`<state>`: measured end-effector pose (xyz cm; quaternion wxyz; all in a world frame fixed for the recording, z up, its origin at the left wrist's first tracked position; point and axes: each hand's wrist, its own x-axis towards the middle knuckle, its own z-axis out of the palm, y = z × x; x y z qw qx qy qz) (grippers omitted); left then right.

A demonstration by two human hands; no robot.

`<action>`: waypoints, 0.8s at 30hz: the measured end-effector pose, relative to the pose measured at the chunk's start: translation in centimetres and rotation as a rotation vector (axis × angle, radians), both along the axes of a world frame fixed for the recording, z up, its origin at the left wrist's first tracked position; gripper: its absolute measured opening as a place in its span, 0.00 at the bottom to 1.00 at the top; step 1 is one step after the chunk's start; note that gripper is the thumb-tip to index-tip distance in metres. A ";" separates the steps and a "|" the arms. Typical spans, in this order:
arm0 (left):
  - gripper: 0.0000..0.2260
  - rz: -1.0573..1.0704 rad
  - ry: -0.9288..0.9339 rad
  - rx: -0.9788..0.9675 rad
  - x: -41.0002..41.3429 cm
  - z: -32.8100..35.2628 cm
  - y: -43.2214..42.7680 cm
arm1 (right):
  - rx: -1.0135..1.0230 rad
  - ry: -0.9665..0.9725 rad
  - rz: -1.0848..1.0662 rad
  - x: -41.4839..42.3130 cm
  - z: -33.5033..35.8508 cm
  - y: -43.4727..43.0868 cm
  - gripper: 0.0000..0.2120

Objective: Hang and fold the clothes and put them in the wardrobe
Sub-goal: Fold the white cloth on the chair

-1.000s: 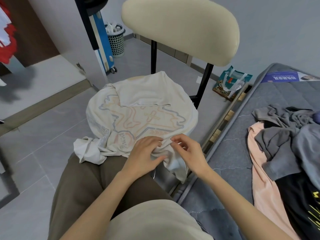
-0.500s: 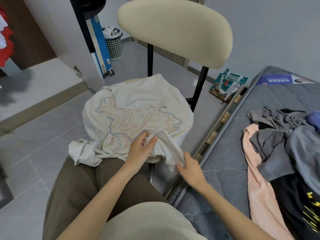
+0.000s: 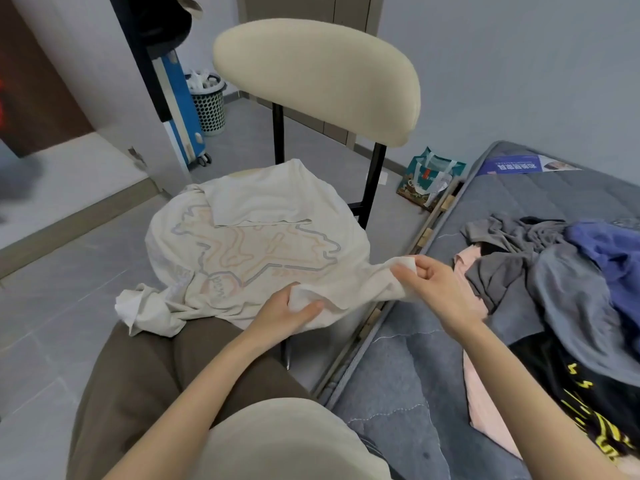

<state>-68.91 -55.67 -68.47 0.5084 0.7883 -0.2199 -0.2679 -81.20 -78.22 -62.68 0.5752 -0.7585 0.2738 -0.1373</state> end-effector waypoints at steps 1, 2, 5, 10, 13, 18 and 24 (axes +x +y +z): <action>0.07 -0.035 -0.048 0.010 -0.2 0.1 0.0 | -0.042 0.066 0.023 -0.1 -0.8 -0.1 0.07; 0.06 -0.057 -0.077 0.014 -0.3 0.1 0.0 | -0.084 0.104 0.023 -0.2 -1.6 -0.1 0.08; 0.06 -0.010 -0.138 0.060 0.5 0.1 0.8 | -0.096 0.070 -0.054 0.2 -3.1 -0.2 0.05; 0.13 0.212 -0.154 0.132 4.1 1.0 1.7 | -0.178 0.085 -0.098 4.7 -2.9 -0.3 0.07; 0.19 0.310 -0.201 0.127 7.2 2.0 1.2 | -0.206 0.033 -0.050 9.0 -1.7 -0.4 0.09; 0.21 0.475 -0.175 0.119 12.4 2.7 0.7 | -0.033 -0.045 0.003 16.8 -0.7 -0.2 0.07; 0.11 0.528 -0.139 0.204 16.3 1.1 0.3 | -0.097 0.117 0.099 22.9 -4.0 0.6 0.21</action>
